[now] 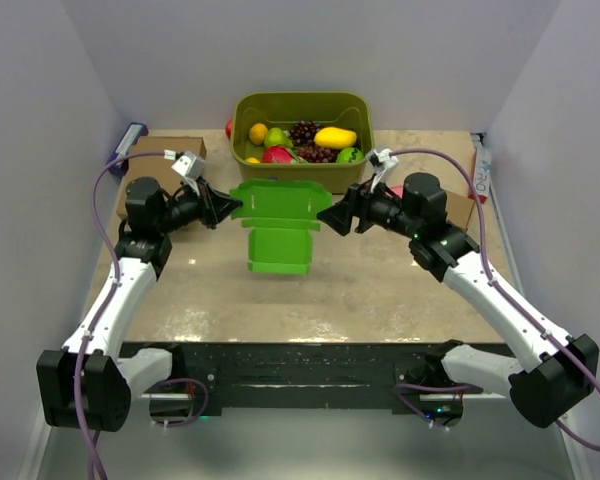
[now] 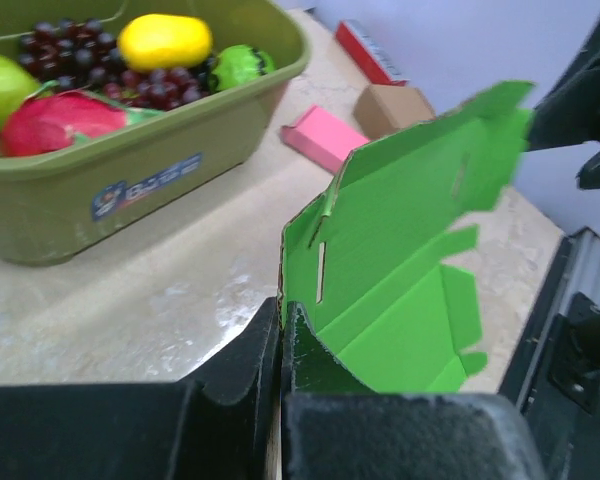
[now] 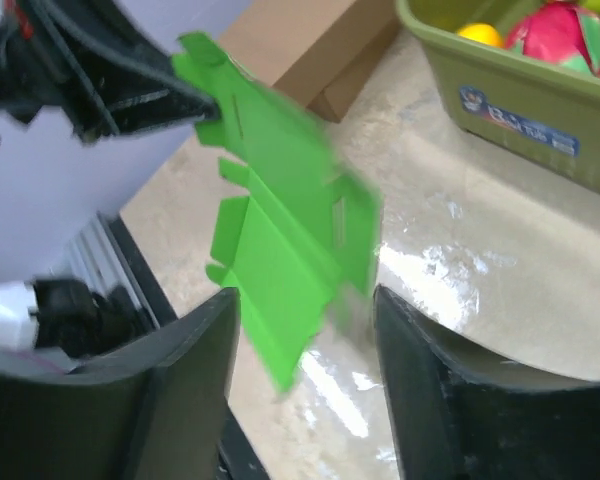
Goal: Fold the paper box
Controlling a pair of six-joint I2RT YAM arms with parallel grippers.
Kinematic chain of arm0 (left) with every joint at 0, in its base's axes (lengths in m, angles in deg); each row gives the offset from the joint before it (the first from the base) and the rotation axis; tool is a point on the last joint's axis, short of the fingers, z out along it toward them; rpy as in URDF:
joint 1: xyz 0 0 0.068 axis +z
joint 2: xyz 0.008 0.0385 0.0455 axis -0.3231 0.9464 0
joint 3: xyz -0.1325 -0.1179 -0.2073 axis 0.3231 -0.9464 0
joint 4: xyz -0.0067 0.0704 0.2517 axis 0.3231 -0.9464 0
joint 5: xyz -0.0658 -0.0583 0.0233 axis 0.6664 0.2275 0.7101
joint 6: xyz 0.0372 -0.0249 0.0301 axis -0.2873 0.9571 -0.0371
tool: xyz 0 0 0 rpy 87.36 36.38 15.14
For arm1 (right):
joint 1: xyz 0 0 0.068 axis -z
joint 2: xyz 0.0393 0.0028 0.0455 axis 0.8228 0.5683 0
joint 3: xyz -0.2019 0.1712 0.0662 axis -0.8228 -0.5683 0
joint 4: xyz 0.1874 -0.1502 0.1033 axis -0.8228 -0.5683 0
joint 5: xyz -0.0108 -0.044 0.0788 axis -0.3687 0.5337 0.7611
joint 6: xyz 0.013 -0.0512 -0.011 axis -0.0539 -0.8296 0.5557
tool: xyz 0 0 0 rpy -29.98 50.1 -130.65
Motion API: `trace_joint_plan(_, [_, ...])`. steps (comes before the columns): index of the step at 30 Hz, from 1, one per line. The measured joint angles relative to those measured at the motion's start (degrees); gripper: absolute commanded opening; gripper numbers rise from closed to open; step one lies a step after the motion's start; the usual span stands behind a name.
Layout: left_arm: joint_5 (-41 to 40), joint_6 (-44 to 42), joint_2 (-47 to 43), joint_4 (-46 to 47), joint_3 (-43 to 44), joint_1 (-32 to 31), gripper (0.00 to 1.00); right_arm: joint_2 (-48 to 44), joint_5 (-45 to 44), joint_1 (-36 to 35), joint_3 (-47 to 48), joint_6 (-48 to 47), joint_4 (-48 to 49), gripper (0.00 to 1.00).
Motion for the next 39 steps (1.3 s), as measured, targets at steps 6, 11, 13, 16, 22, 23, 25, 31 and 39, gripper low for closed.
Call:
trace_joint_plan(6, [-14.12, -4.0, -1.11, -5.46, 0.0, -4.96, 0.0, -0.79, -13.4, 0.0, 2.23, 8.33, -6.34, 0.91])
trace_joint_plan(11, [-21.73, -5.9, -1.14, -8.63, 0.0, -10.47, 0.0, -3.82, -16.11, 0.24, -4.17, 20.28, 0.04, 0.92])
trace_joint_plan(13, [-23.26, -6.19, -1.03, -9.27, 0.0, -11.52, 0.0, -3.56, -16.0, 0.11, -7.8, 25.11, 3.78, 0.93])
trace_joint_plan(16, [-24.44, -6.21, -0.83, -9.31, -0.24, -12.35, 0.0, -1.18, -16.22, -1.2, -11.93, 31.85, 8.63, 0.95])
trace_joint_plan(22, [-27.08, -6.54, -0.07, -8.66, -1.64, -15.3, 0.0, 4.48, -17.9, -6.69, -14.84, 40.94, 17.18, 0.95])
trace_joint_plan(23, [-27.47, -7.02, 0.39, -8.61, -1.64, -16.15, 0.0, 5.4, -18.12, -7.08, -15.21, 42.27, 19.12, 0.95])
trace_joint_plan(25, [-28.48, -8.28, 0.98, -8.61, -1.7, -17.81, 0.0, 7.39, -18.82, -7.19, -16.26, 45.0, 23.28, 0.95])
trace_joint_plan(31, [-32.33, -12.0, 1.27, -8.39, -3.21, -21.53, 0.0, 12.9, -19.54, -7.19, -21.0, 53.09, 32.33, 0.93])
trace_joint_plan(39, [-35.17, -15.47, 3.39, -8.17, -3.21, -22.27, 0.0, 10.05, -25.77, -8.31, -24.15, 59.06, 34.77, 0.93])
